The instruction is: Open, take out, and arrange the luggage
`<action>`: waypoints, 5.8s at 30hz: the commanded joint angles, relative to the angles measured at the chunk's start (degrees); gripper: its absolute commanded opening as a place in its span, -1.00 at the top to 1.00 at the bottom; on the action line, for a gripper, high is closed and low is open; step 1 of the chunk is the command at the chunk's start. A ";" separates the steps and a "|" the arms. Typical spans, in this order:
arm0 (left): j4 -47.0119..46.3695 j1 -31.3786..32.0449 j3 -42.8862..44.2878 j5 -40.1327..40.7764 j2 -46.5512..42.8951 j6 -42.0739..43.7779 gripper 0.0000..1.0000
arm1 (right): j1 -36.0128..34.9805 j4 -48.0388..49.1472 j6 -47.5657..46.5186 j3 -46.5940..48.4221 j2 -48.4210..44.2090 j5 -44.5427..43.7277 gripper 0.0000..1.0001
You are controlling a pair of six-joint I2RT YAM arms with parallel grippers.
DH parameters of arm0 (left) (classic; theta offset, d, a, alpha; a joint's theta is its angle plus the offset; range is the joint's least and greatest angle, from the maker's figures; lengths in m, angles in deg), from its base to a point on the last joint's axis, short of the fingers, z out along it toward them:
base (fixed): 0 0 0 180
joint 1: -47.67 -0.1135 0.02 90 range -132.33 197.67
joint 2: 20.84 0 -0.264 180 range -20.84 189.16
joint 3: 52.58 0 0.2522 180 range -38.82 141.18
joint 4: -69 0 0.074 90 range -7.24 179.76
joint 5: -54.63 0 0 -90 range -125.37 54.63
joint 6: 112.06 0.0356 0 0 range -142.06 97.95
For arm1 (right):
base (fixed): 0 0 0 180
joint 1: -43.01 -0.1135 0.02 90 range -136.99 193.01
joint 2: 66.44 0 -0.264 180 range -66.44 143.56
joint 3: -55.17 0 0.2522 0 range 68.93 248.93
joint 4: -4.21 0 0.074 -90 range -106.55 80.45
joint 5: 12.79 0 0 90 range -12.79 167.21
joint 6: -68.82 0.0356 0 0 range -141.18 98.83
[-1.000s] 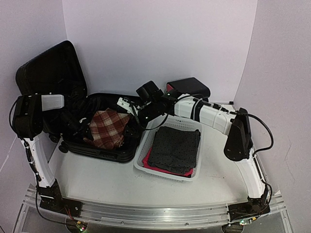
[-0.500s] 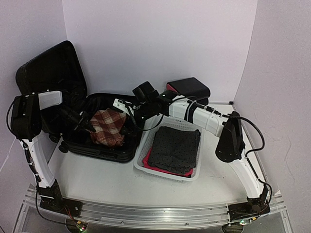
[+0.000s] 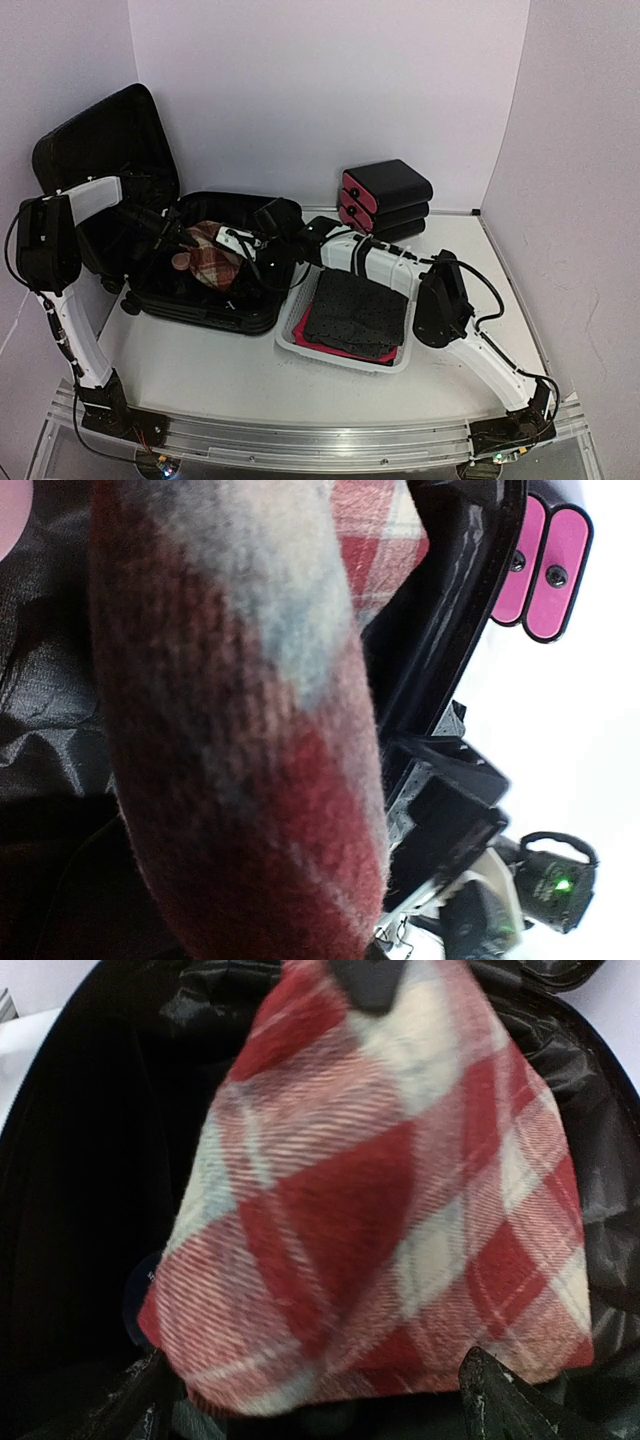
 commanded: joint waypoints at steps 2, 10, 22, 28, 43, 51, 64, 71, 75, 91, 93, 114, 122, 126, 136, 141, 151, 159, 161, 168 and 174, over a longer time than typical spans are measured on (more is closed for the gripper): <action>-5.07 -0.22 1.60 -2.50 -3.88 -2.14 1.00 | -1.28 5.57 -0.29 4.16 1.36 -2.48 -0.97; -7.21 -0.29 0.06 0.96 -3.95 -2.41 1.00 | -1.71 7.02 6.35 -1.23 -2.15 -4.73 -0.97; -17.54 -0.28 2.72 4.19 2.33 -9.89 1.00 | -1.52 5.07 13.01 -17.35 -19.74 -7.18 -0.96; -20.60 -0.21 6.73 4.99 7.33 -11.67 1.00 | -1.46 3.45 14.31 -26.86 -29.61 -6.96 -0.96; -15.17 -0.22 -4.50 23.81 -3.80 -0.20 0.21 | -1.43 1.18 12.34 -38.69 -41.20 -10.88 -0.97; -13.32 0.90 -14.36 27.92 -17.29 -8.18 -0.46 | -1.39 0.74 11.72 -37.99 -39.96 -8.90 -0.96; -15.32 7.71 -13.89 29.25 -10.48 -34.23 -0.21 | -1.41 0.46 10.75 -41.85 -42.47 -9.20 -0.96; -20.76 6.72 -17.40 36.60 -8.08 -37.48 -0.35 | -1.41 0.46 9.46 -44.95 -45.46 -11.92 -0.96; -27.63 6.27 -19.55 34.90 -7.03 -37.41 -0.48 | -1.33 0.46 9.33 -46.24 -46.16 -13.14 -0.97; -36.87 6.19 -24.31 37.50 -5.55 -39.13 -0.70 | -1.29 0.46 8.95 -46.83 -46.15 -13.22 -0.97; -35.62 6.22 -24.51 39.06 -6.10 -40.09 -0.71 | -1.29 0.46 8.91 -47.01 -46.34 -13.55 -0.96; -30.13 7.22 -19.40 41.47 -3.41 -40.52 0.21 | -1.12 0.46 9.35 -47.72 -46.91 -13.70 -0.97; -29.56 8.22 -18.13 39.90 -5.89 -42.49 0.57 | -1.17 0.46 9.19 -48.11 -46.95 -13.23 -0.96; -28.41 8.39 -17.95 39.92 -7.32 -42.89 0.62 | -1.12 0.54 9.08 -48.29 -47.14 -13.18 -0.96; -23.77 8.93 -15.89 40.05 -11.65 -43.55 0.51 | -1.12 1.07 8.82 -48.74 -47.31 -12.95 -0.97; -22.80 8.92 -15.31 39.41 -11.88 -44.42 0.55 | -1.18 1.24 8.56 -48.70 -47.28 -12.73 -0.97; -21.73 8.92 -12.65 38.11 -13.46 -46.80 0.99 | -1.11 1.42 9.19 -48.88 -47.90 -14.32 -0.96; -17.59 9.01 -9.59 38.06 -18.02 -51.49 1.00 | 0.82 1.69 13.61 -49.27 -49.25 -13.99 -0.96; -16.91 9.14 -8.88 37.77 -19.13 -52.63 1.00 | 1.70 1.96 14.92 -49.57 -49.85 -14.10 -0.97; -15.16 9.43 -3.44 36.38 -22.12 -55.29 1.00 | 4.76 2.48 18.86 -51.48 -52.11 -14.11 -0.97; -14.65 10.99 3.75 34.55 -22.46 -57.56 1.00 | 7.98 2.91 21.54 -56.15 -55.98 -16.46 -0.97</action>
